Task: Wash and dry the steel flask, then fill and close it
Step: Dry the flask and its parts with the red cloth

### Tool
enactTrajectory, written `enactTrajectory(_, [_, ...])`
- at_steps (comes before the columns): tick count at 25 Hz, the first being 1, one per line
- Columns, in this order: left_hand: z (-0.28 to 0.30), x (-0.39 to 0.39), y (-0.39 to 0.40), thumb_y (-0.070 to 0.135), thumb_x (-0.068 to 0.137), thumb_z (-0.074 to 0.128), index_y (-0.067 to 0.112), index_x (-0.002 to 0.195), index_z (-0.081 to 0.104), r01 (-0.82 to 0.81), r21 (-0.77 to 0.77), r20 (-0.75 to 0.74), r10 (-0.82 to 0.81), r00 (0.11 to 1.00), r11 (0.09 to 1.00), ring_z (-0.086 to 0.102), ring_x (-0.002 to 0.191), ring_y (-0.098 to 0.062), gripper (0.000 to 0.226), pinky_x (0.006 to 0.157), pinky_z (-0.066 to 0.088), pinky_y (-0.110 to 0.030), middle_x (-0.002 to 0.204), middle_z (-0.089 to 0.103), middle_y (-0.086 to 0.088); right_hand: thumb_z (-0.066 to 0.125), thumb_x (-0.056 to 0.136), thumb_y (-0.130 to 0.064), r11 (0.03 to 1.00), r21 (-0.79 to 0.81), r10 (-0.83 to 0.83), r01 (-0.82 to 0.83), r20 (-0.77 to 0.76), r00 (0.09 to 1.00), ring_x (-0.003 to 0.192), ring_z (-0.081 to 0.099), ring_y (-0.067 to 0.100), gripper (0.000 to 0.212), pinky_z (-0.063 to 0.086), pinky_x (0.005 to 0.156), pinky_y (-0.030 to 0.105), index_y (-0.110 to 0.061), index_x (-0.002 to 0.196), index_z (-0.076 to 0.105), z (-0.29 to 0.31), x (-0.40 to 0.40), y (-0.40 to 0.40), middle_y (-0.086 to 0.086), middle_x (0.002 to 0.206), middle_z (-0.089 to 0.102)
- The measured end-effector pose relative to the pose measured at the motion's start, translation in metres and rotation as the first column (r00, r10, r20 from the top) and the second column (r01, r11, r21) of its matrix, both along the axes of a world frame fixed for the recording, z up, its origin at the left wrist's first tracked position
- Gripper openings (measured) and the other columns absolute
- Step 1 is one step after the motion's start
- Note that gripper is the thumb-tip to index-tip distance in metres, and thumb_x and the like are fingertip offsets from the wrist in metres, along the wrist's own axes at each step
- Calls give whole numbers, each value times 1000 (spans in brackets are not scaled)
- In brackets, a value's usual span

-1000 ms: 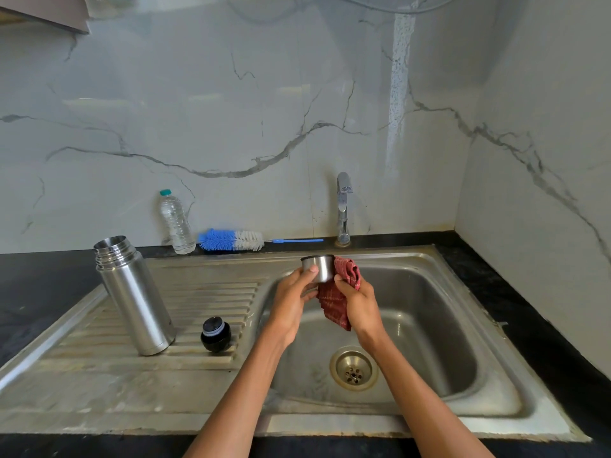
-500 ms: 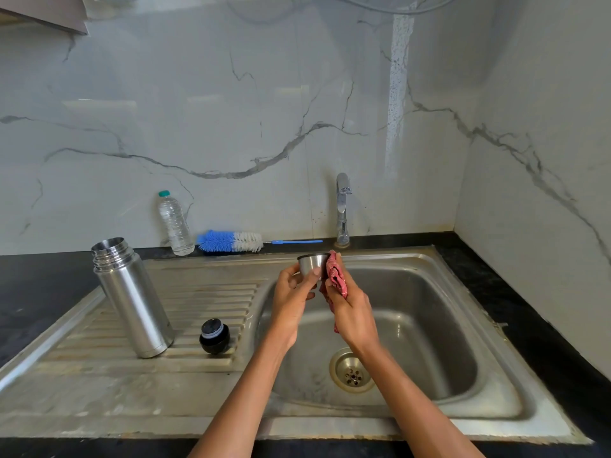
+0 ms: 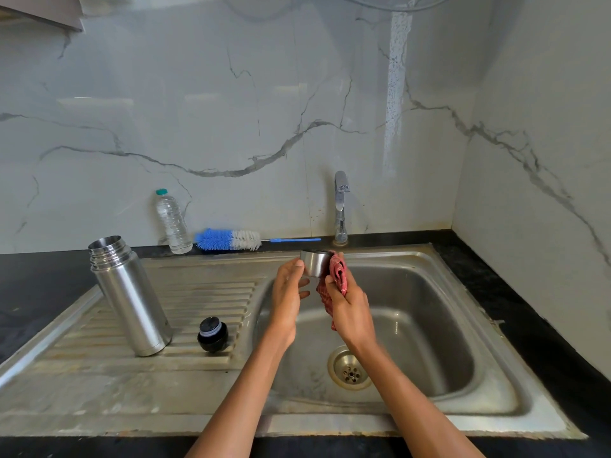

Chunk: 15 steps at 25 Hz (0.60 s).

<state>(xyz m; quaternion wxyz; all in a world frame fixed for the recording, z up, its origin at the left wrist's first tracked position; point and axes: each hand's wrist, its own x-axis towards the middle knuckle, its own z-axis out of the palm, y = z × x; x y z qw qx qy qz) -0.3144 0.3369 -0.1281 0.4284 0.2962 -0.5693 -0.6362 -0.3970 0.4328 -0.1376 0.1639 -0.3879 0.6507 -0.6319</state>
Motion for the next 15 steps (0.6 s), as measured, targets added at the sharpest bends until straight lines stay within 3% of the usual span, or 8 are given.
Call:
enactTrajectory(3, [0, -3, 8, 46, 95, 67, 21, 127, 63, 9, -113, 51, -3, 999, 994, 68, 108, -13, 41, 89, 54, -29, 118, 71, -1, 44, 97, -46, 1000, 1, 15, -15, -31, 999, 134, 55, 14, 57, 51, 103, 50, -59, 151, 27, 2, 0, 0, -9, 148, 56])
enactTrajectory(6, [0, 2, 0, 53, 86, 71, 15, 127, 66, 109, -113, 22, -107, 994, 988, 70, 101, -26, 56, 87, 52, -38, 111, 75, -6, 48, 101, -41, 998, -56, 24, -19, 95, 995, 113, 68, 25, 41, 55, 93, 54, -44, 142, 53, 2, -5, -2, -2, 119, 73])
enactTrajectory(8, [2, 7, -4, 47, 88, 68, 6, 130, 64, 188, -56, -51, -191, 980, 981, 67, 97, -26, 58, 85, 51, -36, 105, 73, -8, 51, 101, -40, 994, -106, 41, -22, 173, 984, 103, 70, 31, 31, 55, 90, 60, -36, 128, 64, 3, -6, -2, 3, 108, 75])
enactTrajectory(11, [4, 8, -3, 47, 91, 69, 12, 133, 58, 182, 8, -97, -181, 979, 983, 67, 98, -24, 55, 86, 51, -38, 102, 71, -1, 49, 102, -40, 997, -69, 43, -36, 95, 995, 117, 66, 12, 43, 58, 94, 45, -40, 145, 51, 4, -2, 0, -6, 130, 69])
enactTrajectory(15, [1, 4, 0, 44, 90, 70, 22, 130, 62, 103, -29, -74, -105, 992, 994, 64, 103, -20, 46, 89, 49, -37, 103, 69, 0, 45, 103, -40, 998, -55, 3, -7, -72, 997, 145, 40, 4, 56, 37, 119, 41, -49, 155, 27, 7, 1, 4, -21, 158, 40])
